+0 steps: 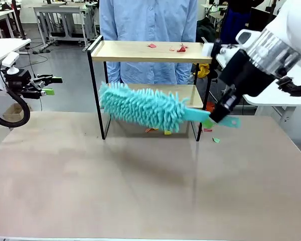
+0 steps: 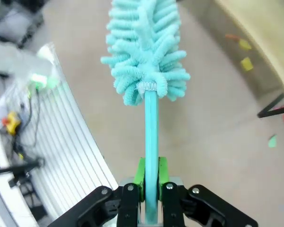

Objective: Clean the shelf.
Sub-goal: Clean the specific section of the Shelf indicated by the human with the Duster.

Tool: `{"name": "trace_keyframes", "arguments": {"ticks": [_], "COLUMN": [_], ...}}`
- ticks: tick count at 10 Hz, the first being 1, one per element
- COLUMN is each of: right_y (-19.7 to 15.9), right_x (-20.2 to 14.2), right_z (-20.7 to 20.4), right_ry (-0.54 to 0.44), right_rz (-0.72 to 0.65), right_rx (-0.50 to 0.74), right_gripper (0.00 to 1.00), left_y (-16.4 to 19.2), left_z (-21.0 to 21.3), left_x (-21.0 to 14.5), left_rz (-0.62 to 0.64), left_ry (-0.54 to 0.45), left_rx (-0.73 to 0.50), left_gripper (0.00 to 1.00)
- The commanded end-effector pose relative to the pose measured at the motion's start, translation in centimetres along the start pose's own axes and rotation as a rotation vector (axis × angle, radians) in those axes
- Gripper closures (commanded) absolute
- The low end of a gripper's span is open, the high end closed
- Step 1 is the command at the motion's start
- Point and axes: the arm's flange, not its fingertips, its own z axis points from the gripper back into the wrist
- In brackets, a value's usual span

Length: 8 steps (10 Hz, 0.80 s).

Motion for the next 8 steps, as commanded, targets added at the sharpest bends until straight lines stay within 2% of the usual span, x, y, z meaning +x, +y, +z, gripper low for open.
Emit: {"name": "trace_keyframes", "arguments": {"ticks": [1, 3, 6, 8], "right_y": [-1.2, -3.1, -4.7, -5.3], "right_x": [-1.6, -6.1, -13.1, -15.5], "right_z": [0.4, 1.3, 4.1, 5.0], "right_ry": [0.109, 0.198, 0.416, 0.485], "right_rz": [0.114, 0.121, 0.093, 0.072], "right_rx": [0.011, 0.096, 0.057, 0.058], "right_gripper": [0.87, 0.87, 0.87, 0.87], "left_y": [-0.2, -0.2, -0.2, -0.2], "left_z": [0.0, 0.0, 0.0, 0.0], "left_x": [0.2, 0.2, 0.2, 0.2], "left_rz": [-0.007, -0.007, -0.007, -0.007], "left_ry": [0.007, 0.007, 0.007, 0.007], "left_rx": [-0.007, -0.007, -0.007, -0.007], "left_gripper": [0.0, 0.0, 0.0, 0.0]}}
